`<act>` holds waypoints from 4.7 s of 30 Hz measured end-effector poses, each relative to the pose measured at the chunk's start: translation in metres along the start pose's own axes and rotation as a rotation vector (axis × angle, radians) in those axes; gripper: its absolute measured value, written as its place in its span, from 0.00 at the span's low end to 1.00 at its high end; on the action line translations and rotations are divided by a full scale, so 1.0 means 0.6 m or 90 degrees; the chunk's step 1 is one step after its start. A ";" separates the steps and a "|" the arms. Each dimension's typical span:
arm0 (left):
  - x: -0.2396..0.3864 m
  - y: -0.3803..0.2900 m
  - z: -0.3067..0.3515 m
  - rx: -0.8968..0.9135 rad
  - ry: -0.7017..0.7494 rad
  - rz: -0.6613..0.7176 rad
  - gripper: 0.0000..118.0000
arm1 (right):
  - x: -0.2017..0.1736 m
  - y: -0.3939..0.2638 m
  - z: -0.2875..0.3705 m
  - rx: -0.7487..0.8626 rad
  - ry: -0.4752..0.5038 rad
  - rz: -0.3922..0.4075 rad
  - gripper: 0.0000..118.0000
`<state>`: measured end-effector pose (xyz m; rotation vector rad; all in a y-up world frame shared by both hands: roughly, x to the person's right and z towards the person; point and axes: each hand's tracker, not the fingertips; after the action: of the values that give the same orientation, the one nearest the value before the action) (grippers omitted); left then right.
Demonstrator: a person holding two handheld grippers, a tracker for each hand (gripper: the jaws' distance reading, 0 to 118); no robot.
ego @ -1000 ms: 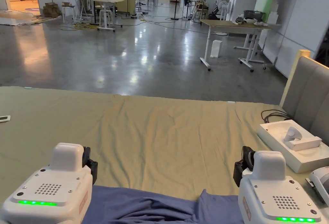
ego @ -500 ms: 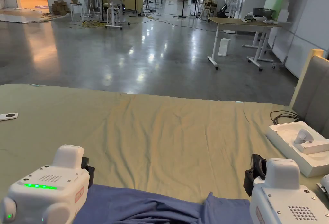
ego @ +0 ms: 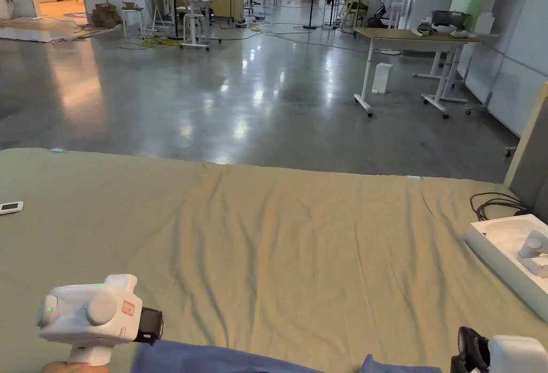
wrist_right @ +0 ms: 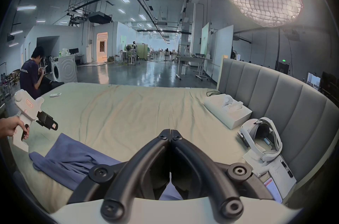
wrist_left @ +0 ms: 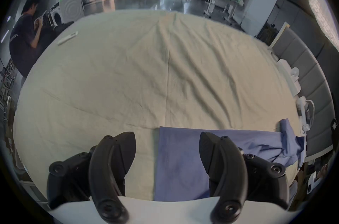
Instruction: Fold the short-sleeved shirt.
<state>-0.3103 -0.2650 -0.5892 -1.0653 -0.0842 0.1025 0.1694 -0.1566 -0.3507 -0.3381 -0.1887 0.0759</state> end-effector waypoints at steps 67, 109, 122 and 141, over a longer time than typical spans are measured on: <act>0.070 -0.072 0.128 0.128 -0.005 -0.083 0.04 | 0.081 0.000 -0.229 -0.259 0.101 -0.006 0.02; 0.103 0.299 0.606 0.481 0.079 -0.084 0.04 | 0.071 0.586 -0.057 0.146 0.034 -0.009 0.01; 0.089 0.300 0.444 0.431 0.097 -0.088 0.04 | 0.017 0.470 -0.191 0.113 0.051 0.028 0.01; -0.037 -0.225 0.174 0.202 0.045 -0.005 0.04 | 0.018 -0.083 -0.063 -0.110 0.057 0.050 0.01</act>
<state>-0.3390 -0.2420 -0.4212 -0.7501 -0.0083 0.0680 0.1895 -0.2145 -0.3672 -0.5208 -0.0937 0.1224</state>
